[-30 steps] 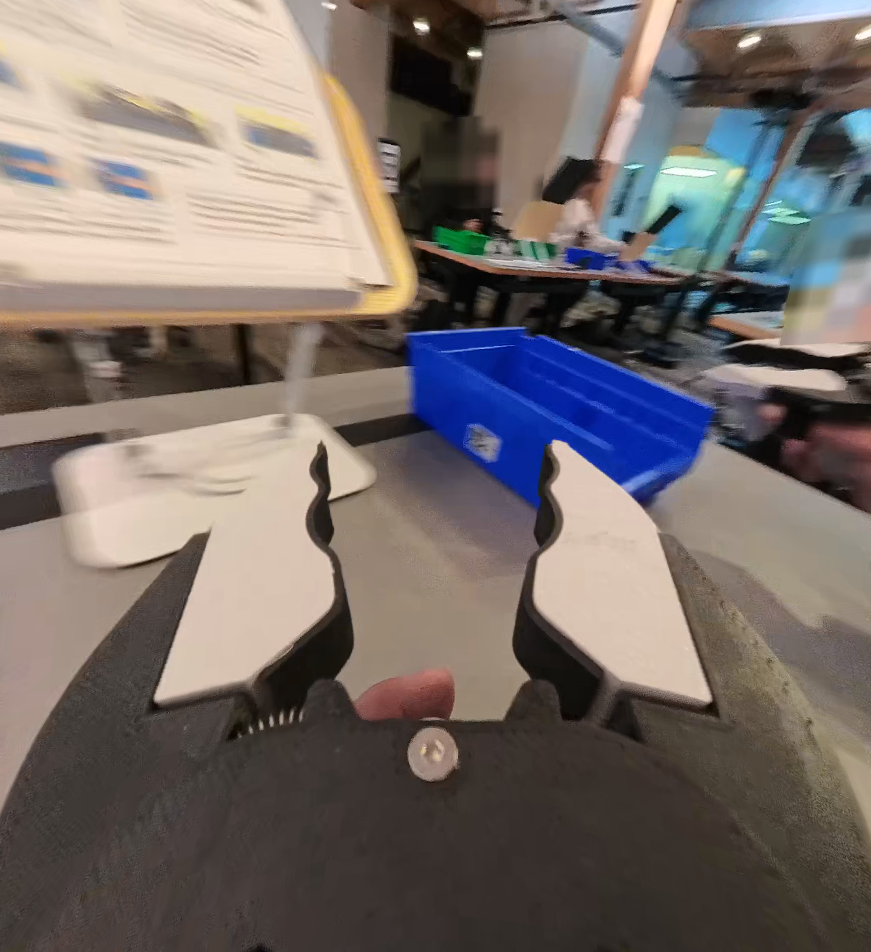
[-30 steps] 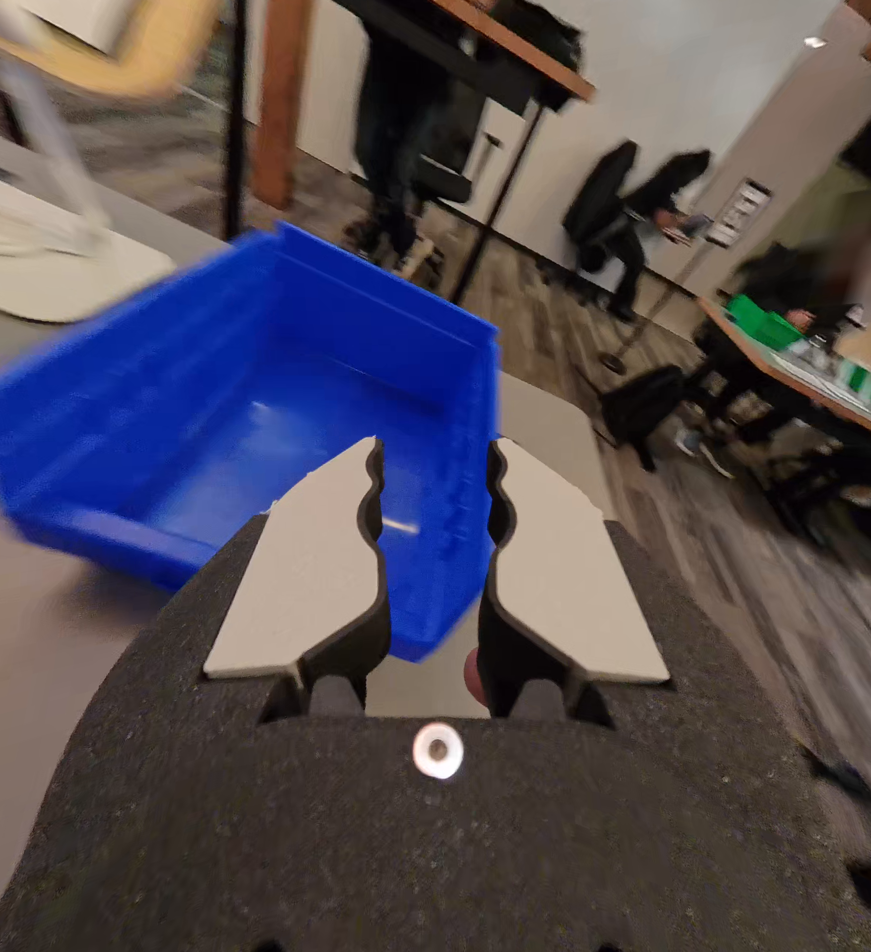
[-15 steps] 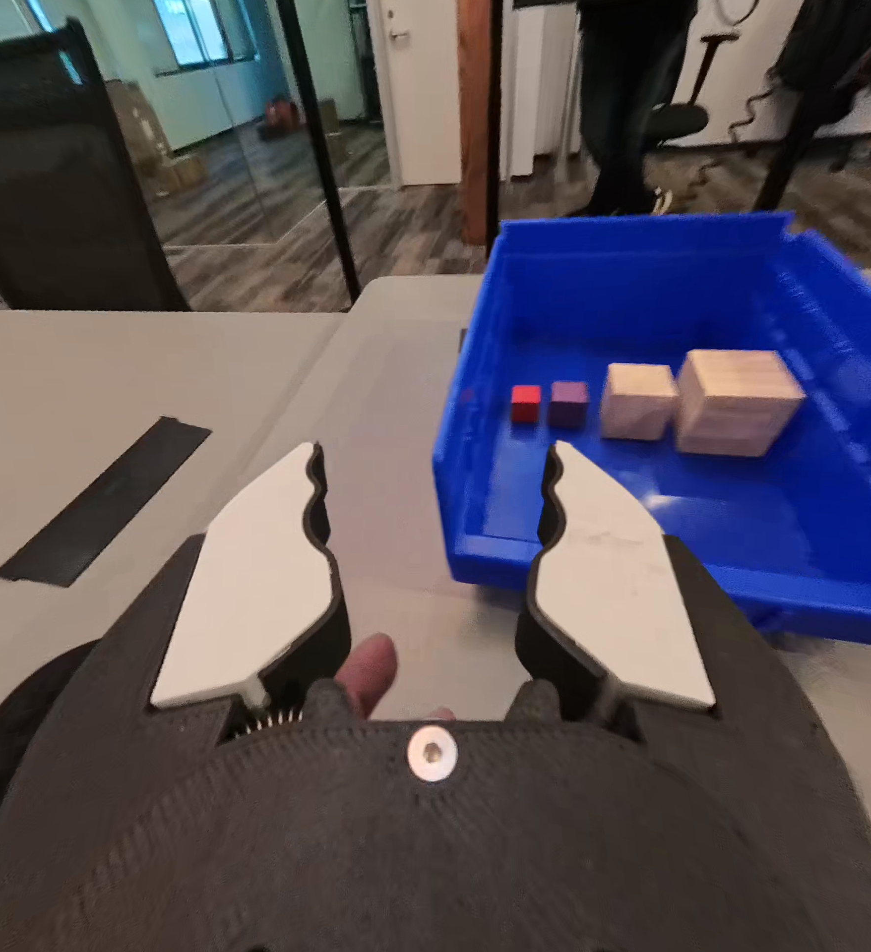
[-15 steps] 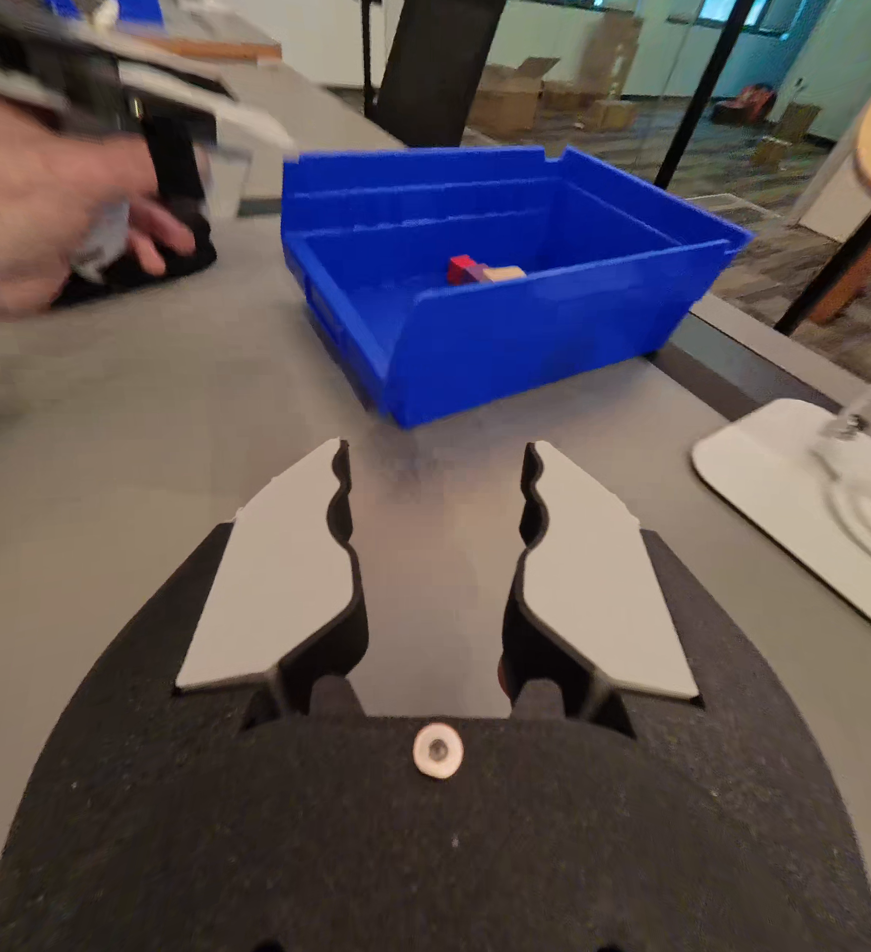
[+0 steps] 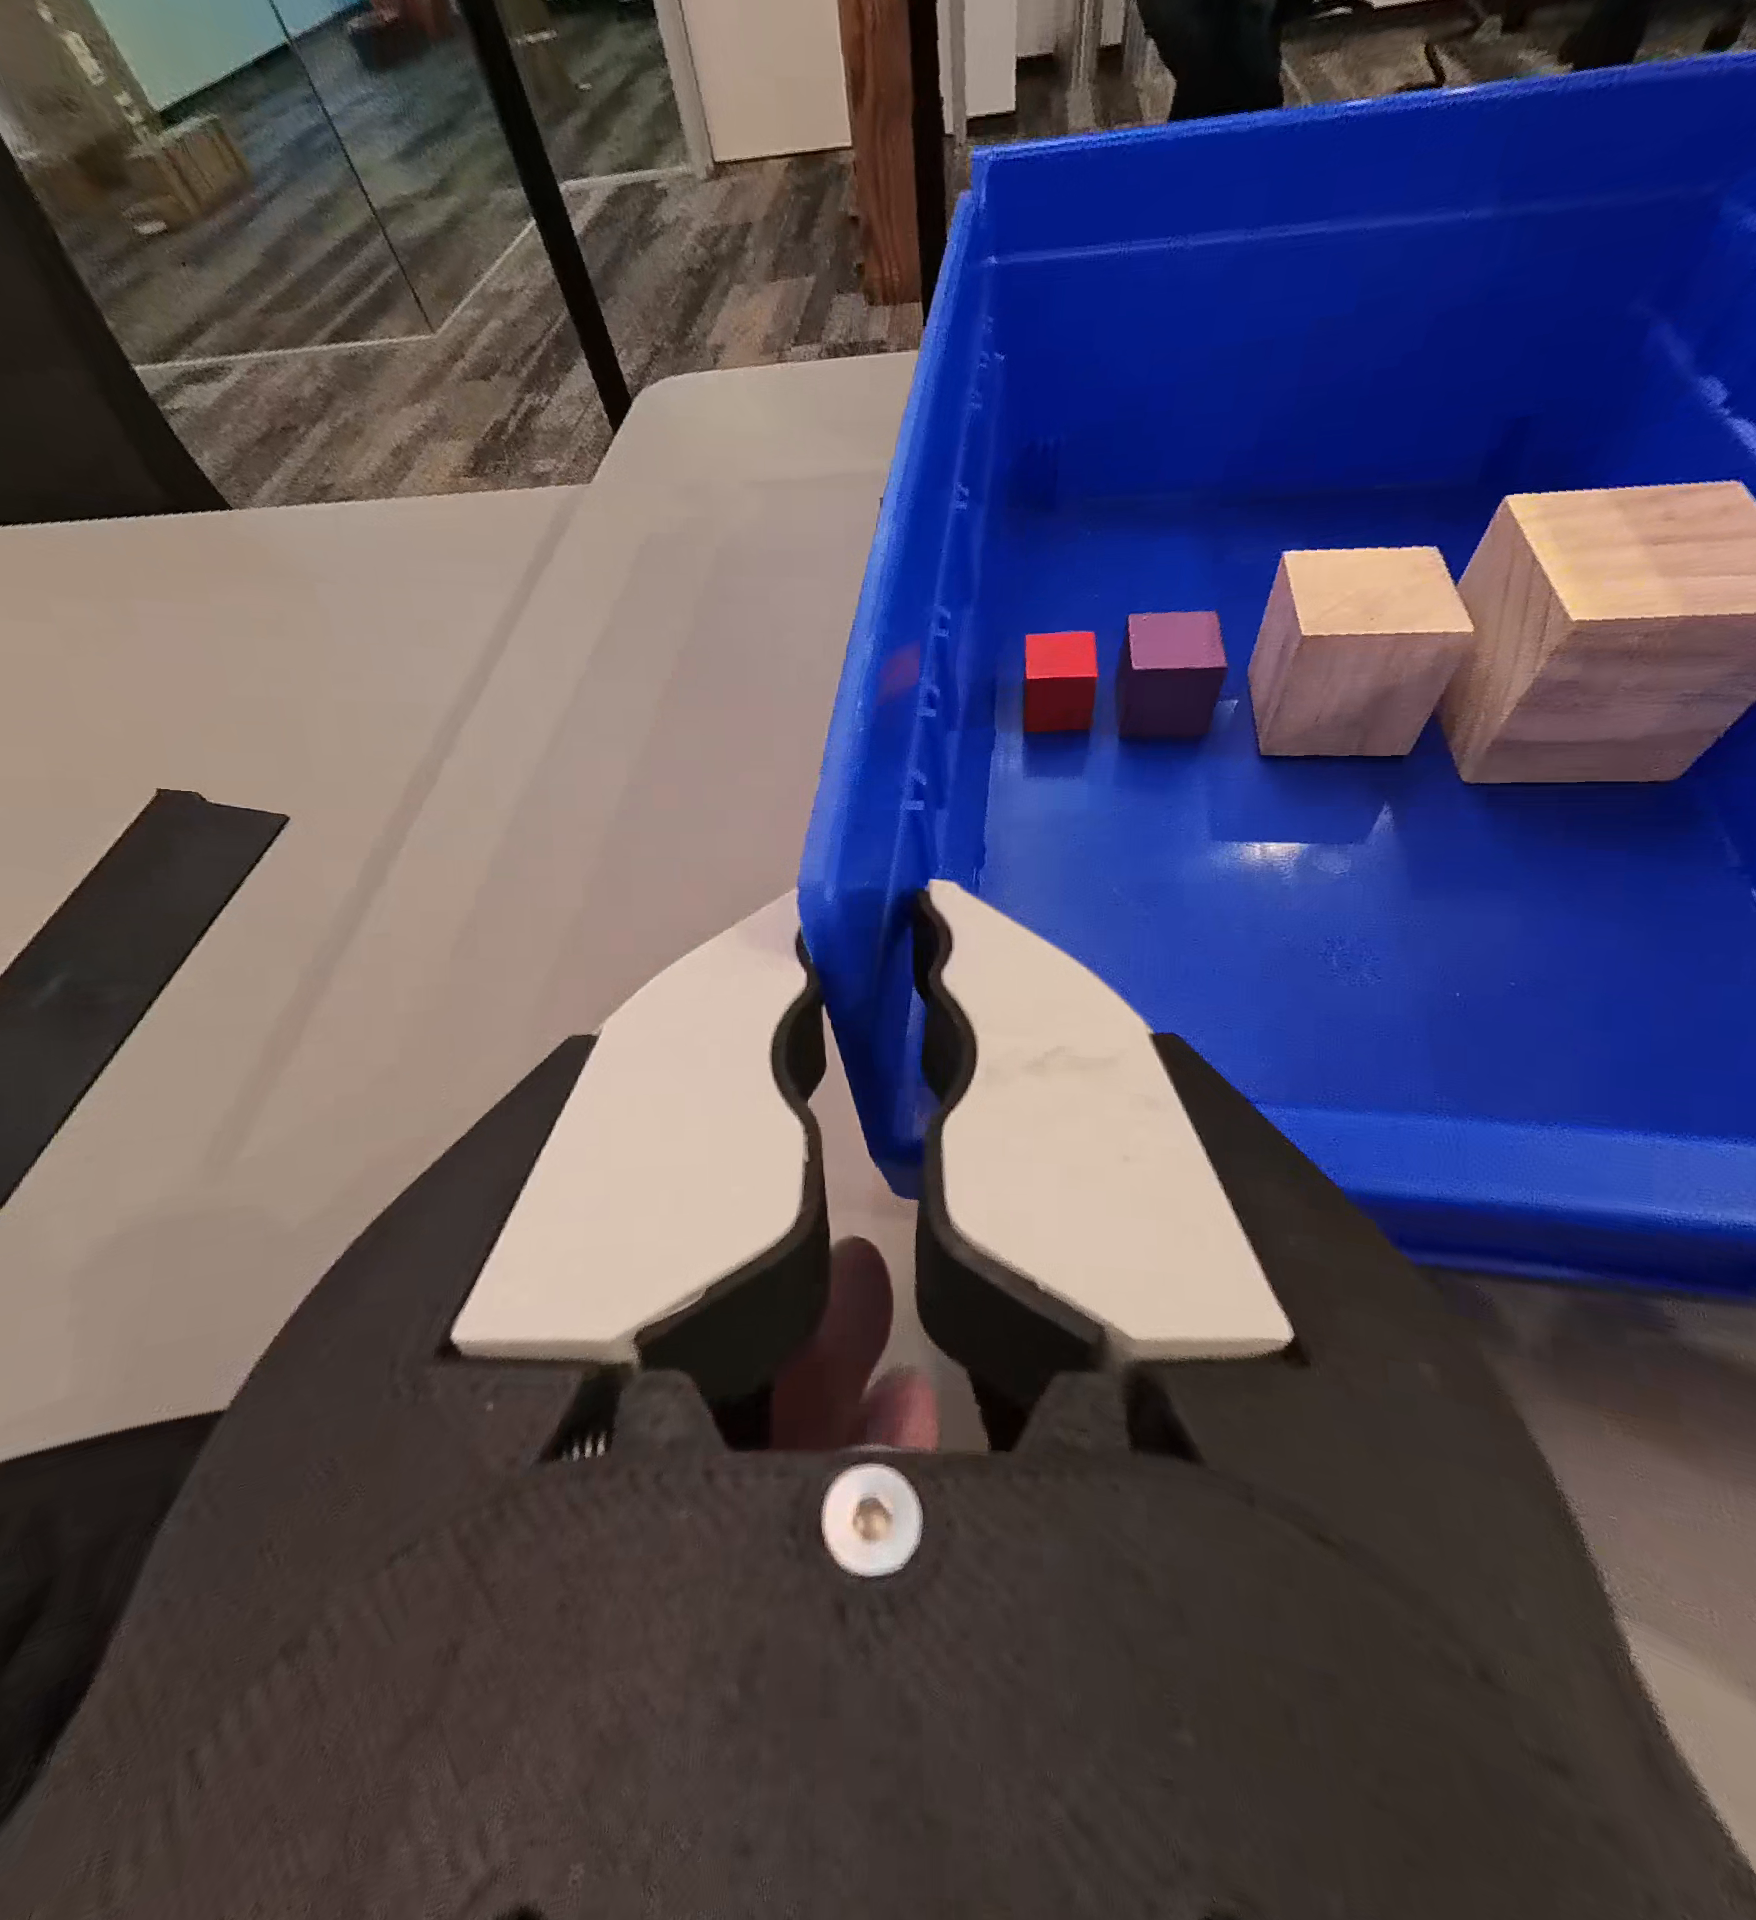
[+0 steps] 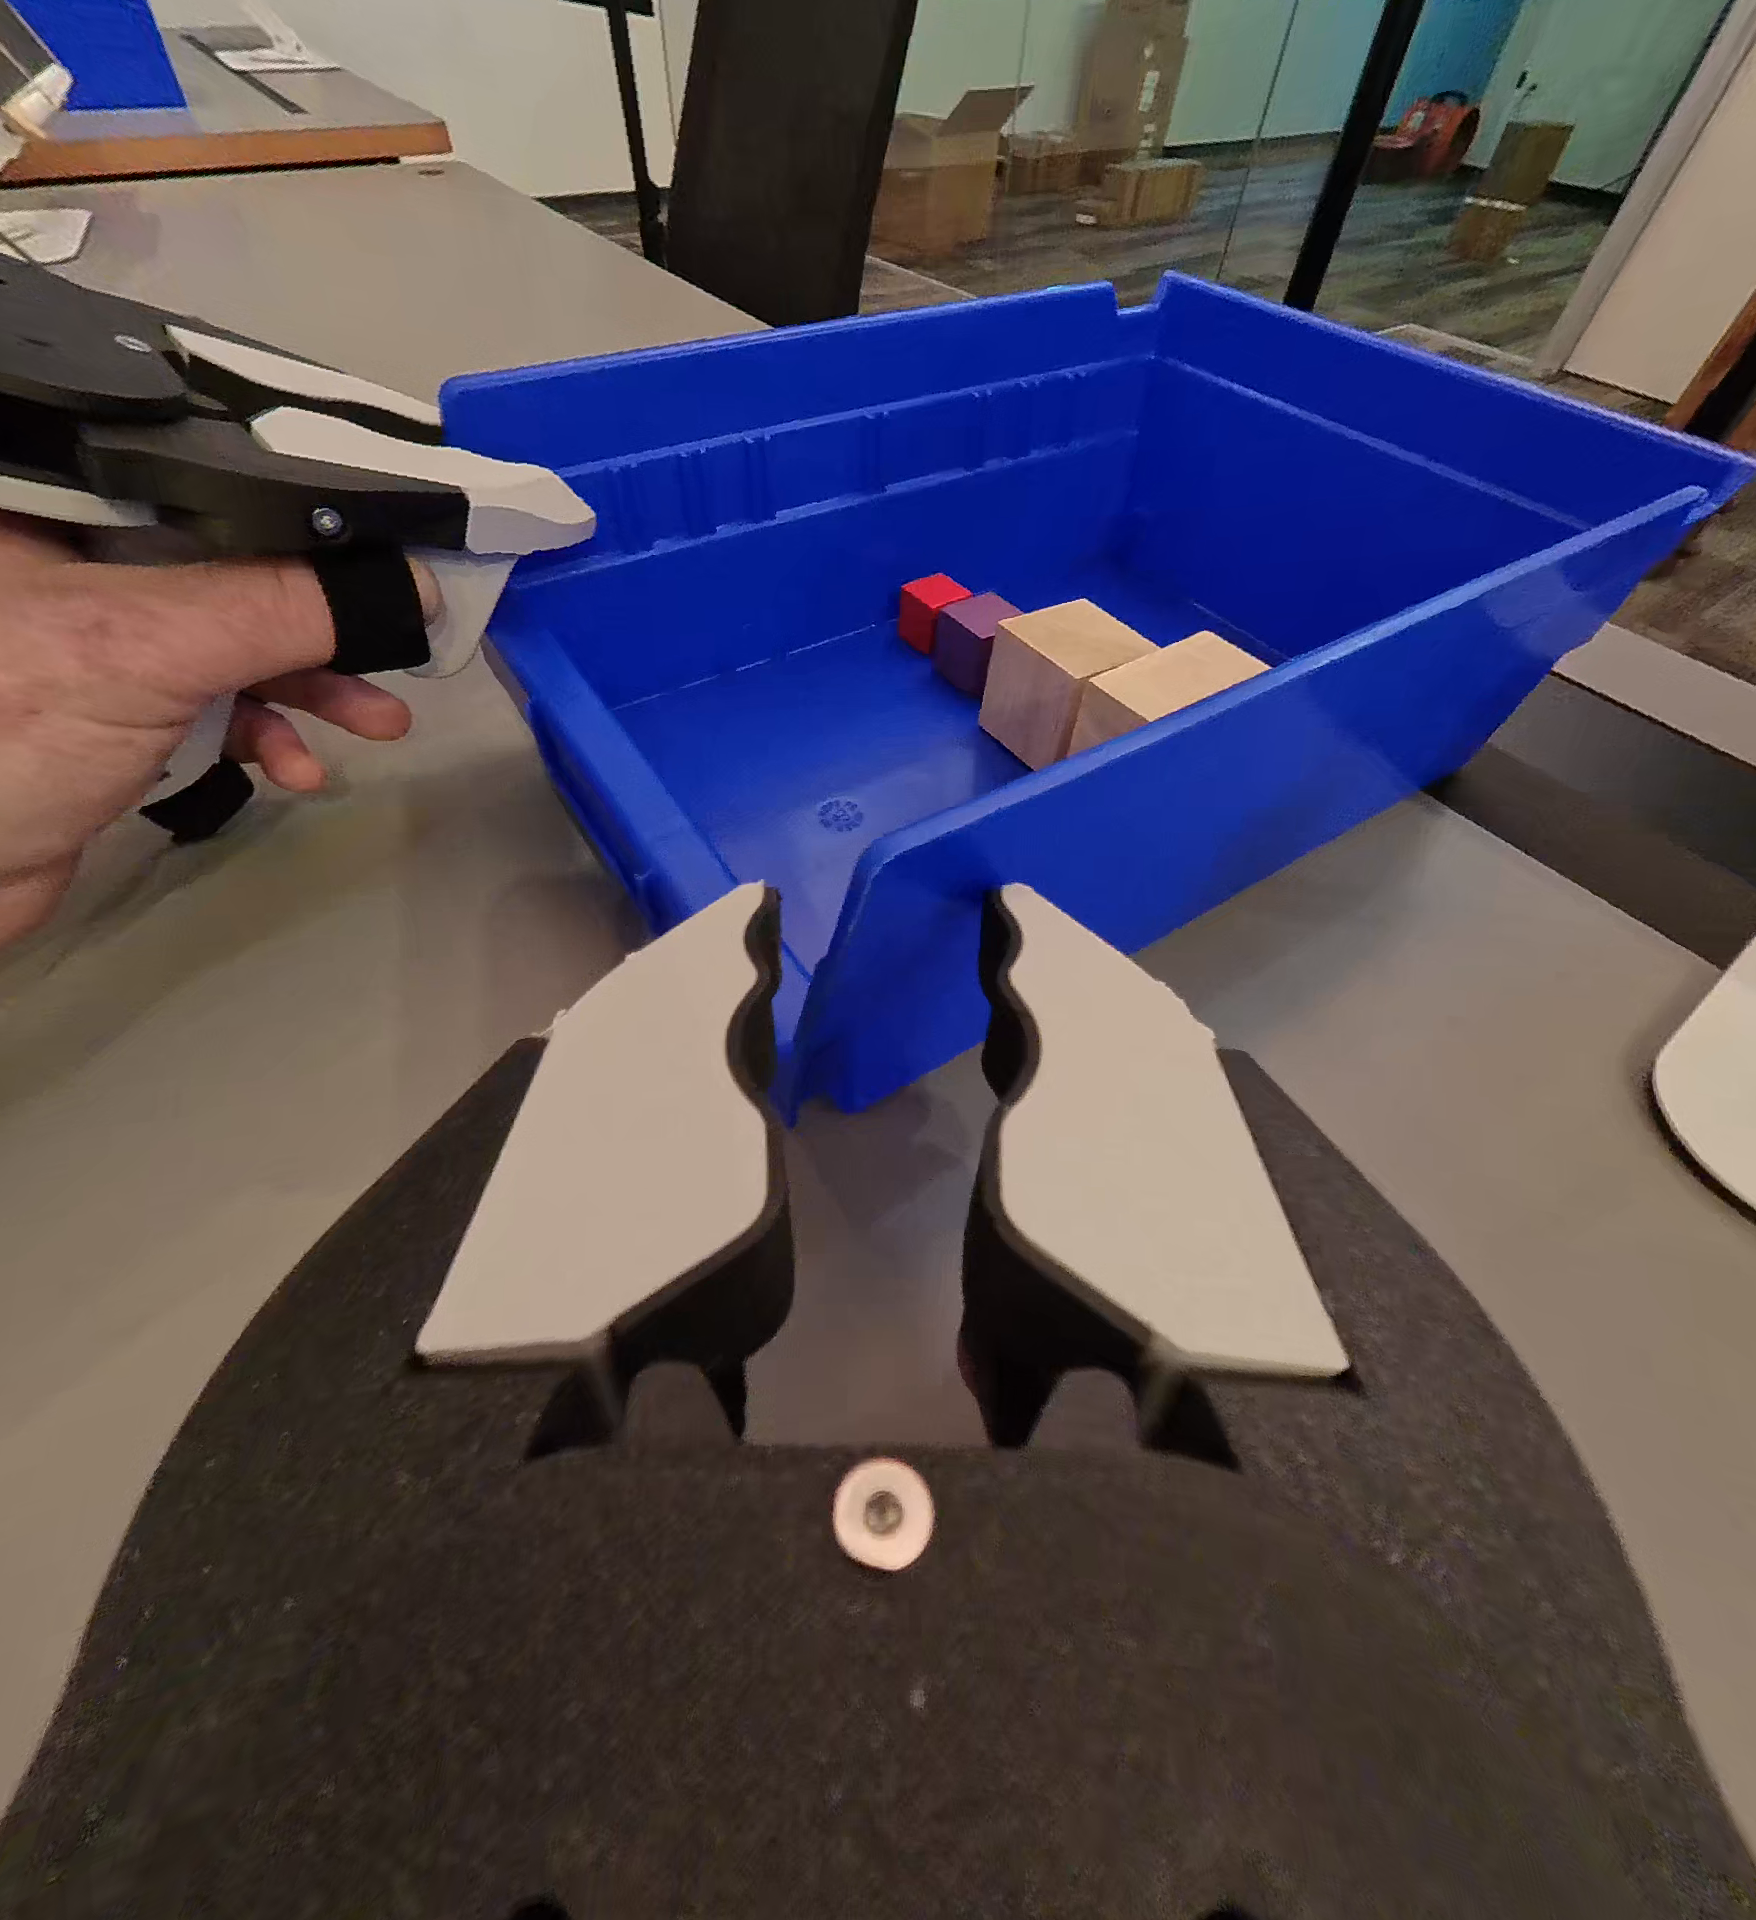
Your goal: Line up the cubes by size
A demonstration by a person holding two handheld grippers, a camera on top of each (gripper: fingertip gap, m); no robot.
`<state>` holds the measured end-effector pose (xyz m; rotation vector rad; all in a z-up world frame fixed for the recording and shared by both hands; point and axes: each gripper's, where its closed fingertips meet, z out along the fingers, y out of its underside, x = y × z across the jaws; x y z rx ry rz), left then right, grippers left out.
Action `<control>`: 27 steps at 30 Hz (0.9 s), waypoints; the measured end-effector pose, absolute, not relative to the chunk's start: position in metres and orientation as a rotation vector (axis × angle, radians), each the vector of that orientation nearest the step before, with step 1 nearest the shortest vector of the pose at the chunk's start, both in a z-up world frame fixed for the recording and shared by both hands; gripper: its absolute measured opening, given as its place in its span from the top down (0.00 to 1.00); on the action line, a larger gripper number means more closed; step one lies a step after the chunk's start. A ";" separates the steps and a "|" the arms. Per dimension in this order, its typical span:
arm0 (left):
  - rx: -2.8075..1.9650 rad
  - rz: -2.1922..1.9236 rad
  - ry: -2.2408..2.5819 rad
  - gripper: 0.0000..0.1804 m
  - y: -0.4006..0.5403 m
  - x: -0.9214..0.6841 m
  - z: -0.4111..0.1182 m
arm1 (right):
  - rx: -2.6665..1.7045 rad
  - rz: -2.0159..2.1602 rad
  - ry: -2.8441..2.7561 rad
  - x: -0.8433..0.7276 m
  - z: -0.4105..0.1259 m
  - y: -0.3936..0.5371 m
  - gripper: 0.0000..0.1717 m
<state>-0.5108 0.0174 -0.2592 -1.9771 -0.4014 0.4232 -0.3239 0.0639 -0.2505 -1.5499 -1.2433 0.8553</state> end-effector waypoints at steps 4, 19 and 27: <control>-1.982 0.393 -0.422 0.94 0.020 -0.513 -0.260 | -1.557 0.840 -1.235 -0.327 -0.251 0.072 0.83; -1.996 0.398 -0.419 0.94 0.024 -0.521 -0.259 | -1.558 0.835 -1.239 -0.337 -0.251 0.084 0.84; -1.862 0.453 -0.374 0.59 0.002 -0.515 -0.217 | -1.507 0.873 -1.281 -0.291 -0.247 0.078 0.74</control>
